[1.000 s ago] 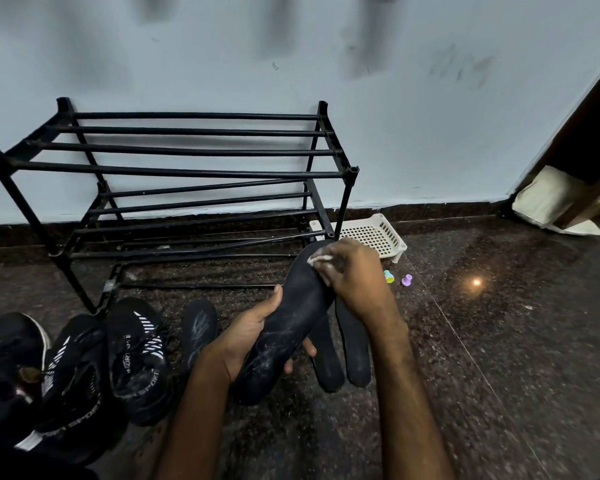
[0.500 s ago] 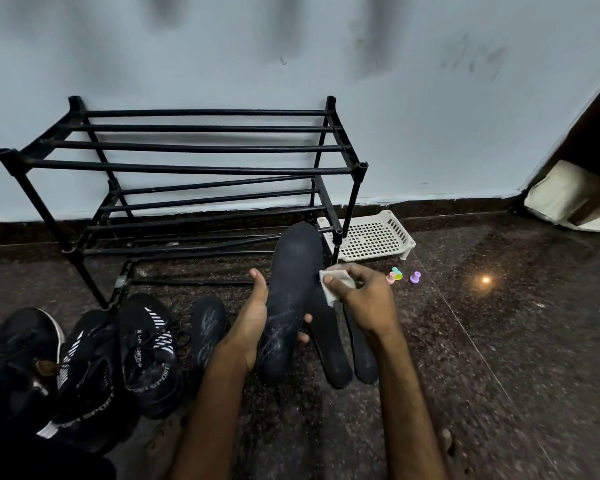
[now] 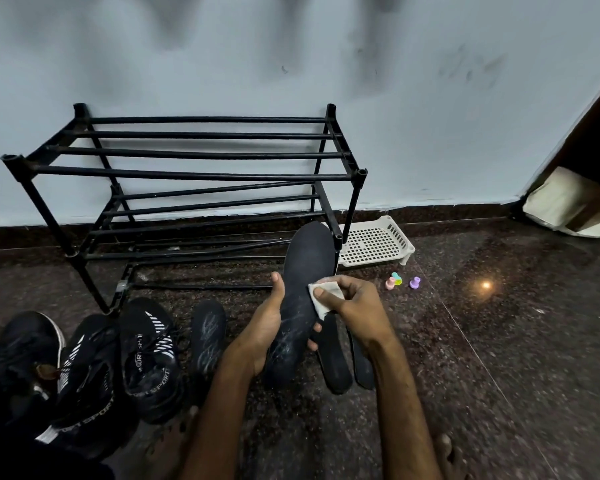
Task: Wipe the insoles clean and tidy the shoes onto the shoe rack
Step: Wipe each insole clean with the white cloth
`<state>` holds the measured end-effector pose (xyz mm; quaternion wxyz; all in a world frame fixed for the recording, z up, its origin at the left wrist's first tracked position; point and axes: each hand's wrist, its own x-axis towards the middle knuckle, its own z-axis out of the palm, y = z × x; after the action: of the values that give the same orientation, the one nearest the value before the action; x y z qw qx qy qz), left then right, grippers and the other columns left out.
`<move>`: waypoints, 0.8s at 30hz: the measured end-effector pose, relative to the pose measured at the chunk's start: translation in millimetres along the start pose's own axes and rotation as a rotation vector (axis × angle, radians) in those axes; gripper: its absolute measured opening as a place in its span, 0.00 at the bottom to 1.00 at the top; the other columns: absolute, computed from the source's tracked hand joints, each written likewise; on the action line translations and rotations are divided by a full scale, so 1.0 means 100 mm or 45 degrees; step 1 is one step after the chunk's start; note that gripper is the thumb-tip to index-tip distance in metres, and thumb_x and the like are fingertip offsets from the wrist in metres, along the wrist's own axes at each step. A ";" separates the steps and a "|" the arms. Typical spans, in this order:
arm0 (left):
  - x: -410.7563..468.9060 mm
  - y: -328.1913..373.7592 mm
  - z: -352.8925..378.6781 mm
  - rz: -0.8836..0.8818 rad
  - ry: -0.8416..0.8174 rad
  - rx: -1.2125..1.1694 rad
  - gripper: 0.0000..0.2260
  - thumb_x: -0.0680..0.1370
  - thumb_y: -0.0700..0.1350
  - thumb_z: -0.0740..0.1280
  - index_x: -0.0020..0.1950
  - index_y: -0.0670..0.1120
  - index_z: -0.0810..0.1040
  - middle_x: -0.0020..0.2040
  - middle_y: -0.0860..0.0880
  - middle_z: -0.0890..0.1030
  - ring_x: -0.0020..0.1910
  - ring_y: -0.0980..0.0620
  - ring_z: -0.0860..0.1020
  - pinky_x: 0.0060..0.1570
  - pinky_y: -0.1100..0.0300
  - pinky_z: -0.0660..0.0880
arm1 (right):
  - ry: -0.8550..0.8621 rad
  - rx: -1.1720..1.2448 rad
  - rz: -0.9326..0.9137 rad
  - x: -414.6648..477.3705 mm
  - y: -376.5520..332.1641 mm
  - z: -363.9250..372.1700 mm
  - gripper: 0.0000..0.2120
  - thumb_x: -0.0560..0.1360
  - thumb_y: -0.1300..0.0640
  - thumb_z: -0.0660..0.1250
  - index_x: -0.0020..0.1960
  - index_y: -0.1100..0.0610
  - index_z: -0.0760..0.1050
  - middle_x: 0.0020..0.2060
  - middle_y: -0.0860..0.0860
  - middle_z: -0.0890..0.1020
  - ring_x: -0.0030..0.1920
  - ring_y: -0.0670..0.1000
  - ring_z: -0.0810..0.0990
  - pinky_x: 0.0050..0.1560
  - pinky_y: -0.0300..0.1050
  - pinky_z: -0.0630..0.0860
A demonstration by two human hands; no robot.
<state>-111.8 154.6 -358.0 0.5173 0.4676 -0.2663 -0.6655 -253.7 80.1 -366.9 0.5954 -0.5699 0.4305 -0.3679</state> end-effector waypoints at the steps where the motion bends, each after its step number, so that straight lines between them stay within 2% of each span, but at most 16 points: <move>1: 0.00 0.00 0.01 -0.008 -0.021 -0.031 0.36 0.80 0.65 0.48 0.62 0.36 0.78 0.41 0.36 0.82 0.34 0.45 0.82 0.32 0.52 0.81 | 0.069 -0.036 -0.028 0.02 0.00 0.01 0.03 0.73 0.62 0.73 0.47 0.59 0.82 0.36 0.58 0.84 0.32 0.53 0.79 0.39 0.50 0.76; 4: -0.02 0.01 -0.01 -0.018 -0.064 -0.131 0.31 0.82 0.60 0.50 0.66 0.35 0.74 0.46 0.35 0.82 0.36 0.44 0.83 0.33 0.52 0.81 | 0.258 -0.174 -0.093 0.05 -0.01 0.05 0.02 0.73 0.59 0.74 0.45 0.55 0.83 0.39 0.51 0.86 0.38 0.50 0.83 0.43 0.50 0.80; 7: 0.01 0.03 -0.03 0.028 0.004 -0.216 0.29 0.83 0.58 0.51 0.67 0.34 0.73 0.54 0.33 0.82 0.39 0.43 0.84 0.32 0.52 0.81 | 0.466 -0.565 -0.310 0.02 -0.11 0.04 0.03 0.72 0.57 0.74 0.45 0.52 0.82 0.44 0.49 0.83 0.46 0.47 0.81 0.49 0.41 0.76; 8: 0.02 0.03 -0.04 0.050 0.033 -0.229 0.28 0.83 0.57 0.52 0.67 0.35 0.73 0.57 0.33 0.81 0.43 0.42 0.84 0.34 0.51 0.82 | 0.453 -0.677 -0.385 0.02 -0.15 0.04 0.03 0.72 0.58 0.74 0.46 0.52 0.83 0.45 0.48 0.81 0.46 0.46 0.79 0.49 0.38 0.74; 10: 0.04 0.03 -0.04 0.067 0.065 -0.250 0.28 0.83 0.58 0.53 0.68 0.37 0.73 0.60 0.36 0.80 0.52 0.38 0.83 0.41 0.46 0.82 | 0.274 -0.858 -0.439 0.01 -0.19 0.06 0.04 0.72 0.60 0.74 0.47 0.54 0.84 0.45 0.48 0.81 0.45 0.45 0.79 0.48 0.32 0.73; 11: 0.04 0.02 -0.03 0.063 0.069 -0.269 0.27 0.82 0.58 0.54 0.68 0.38 0.74 0.60 0.37 0.81 0.54 0.38 0.82 0.46 0.42 0.81 | 0.172 -0.934 -0.449 0.00 -0.20 0.09 0.05 0.72 0.61 0.74 0.47 0.55 0.84 0.45 0.49 0.81 0.45 0.45 0.79 0.48 0.33 0.74; 13: 0.03 0.01 -0.02 0.042 0.067 -0.288 0.26 0.82 0.59 0.55 0.66 0.40 0.75 0.59 0.39 0.82 0.54 0.40 0.83 0.51 0.35 0.78 | 0.056 -1.006 -0.443 -0.01 -0.16 0.13 0.05 0.71 0.64 0.73 0.46 0.57 0.83 0.45 0.51 0.81 0.45 0.49 0.80 0.50 0.43 0.77; 14: 0.03 0.01 -0.02 0.029 0.060 -0.275 0.26 0.82 0.59 0.54 0.65 0.41 0.76 0.58 0.39 0.82 0.53 0.41 0.83 0.51 0.34 0.77 | 0.028 -1.025 -0.420 -0.01 -0.15 0.14 0.05 0.71 0.65 0.72 0.45 0.58 0.83 0.45 0.51 0.80 0.45 0.50 0.80 0.50 0.47 0.78; 16: 0.02 0.00 -0.02 -0.002 0.036 -0.271 0.25 0.82 0.60 0.53 0.65 0.42 0.76 0.57 0.40 0.83 0.52 0.42 0.84 0.49 0.33 0.77 | 0.041 -1.075 -0.395 -0.02 -0.14 0.14 0.05 0.70 0.65 0.71 0.44 0.57 0.82 0.44 0.50 0.80 0.44 0.49 0.79 0.49 0.48 0.77; 20: 0.03 -0.01 -0.02 -0.057 -0.020 -0.321 0.28 0.82 0.61 0.53 0.65 0.40 0.76 0.54 0.39 0.84 0.44 0.42 0.84 0.33 0.45 0.82 | 0.400 -1.081 -0.458 -0.01 -0.17 0.18 0.07 0.72 0.65 0.72 0.49 0.58 0.82 0.47 0.49 0.79 0.43 0.46 0.75 0.48 0.37 0.72; 21: 0.03 -0.02 -0.01 -0.056 -0.035 -0.321 0.28 0.82 0.61 0.53 0.65 0.40 0.76 0.53 0.39 0.84 0.43 0.42 0.84 0.30 0.48 0.81 | 0.430 -1.051 -0.458 0.00 -0.19 0.19 0.08 0.72 0.66 0.72 0.50 0.58 0.82 0.48 0.49 0.79 0.44 0.45 0.75 0.48 0.35 0.71; 24: 0.05 -0.04 -0.05 -0.031 -0.019 -0.282 0.29 0.81 0.62 0.53 0.64 0.39 0.76 0.47 0.40 0.84 0.39 0.44 0.83 0.28 0.51 0.80 | 0.238 -1.047 -0.434 0.02 -0.17 0.20 0.06 0.71 0.64 0.73 0.47 0.56 0.82 0.45 0.49 0.81 0.43 0.46 0.79 0.48 0.37 0.73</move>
<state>-109.1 152.1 -365.3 0.5556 0.4058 -0.1894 -0.7005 -233.3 83.8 -351.0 0.2093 -0.7860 0.4929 -0.3090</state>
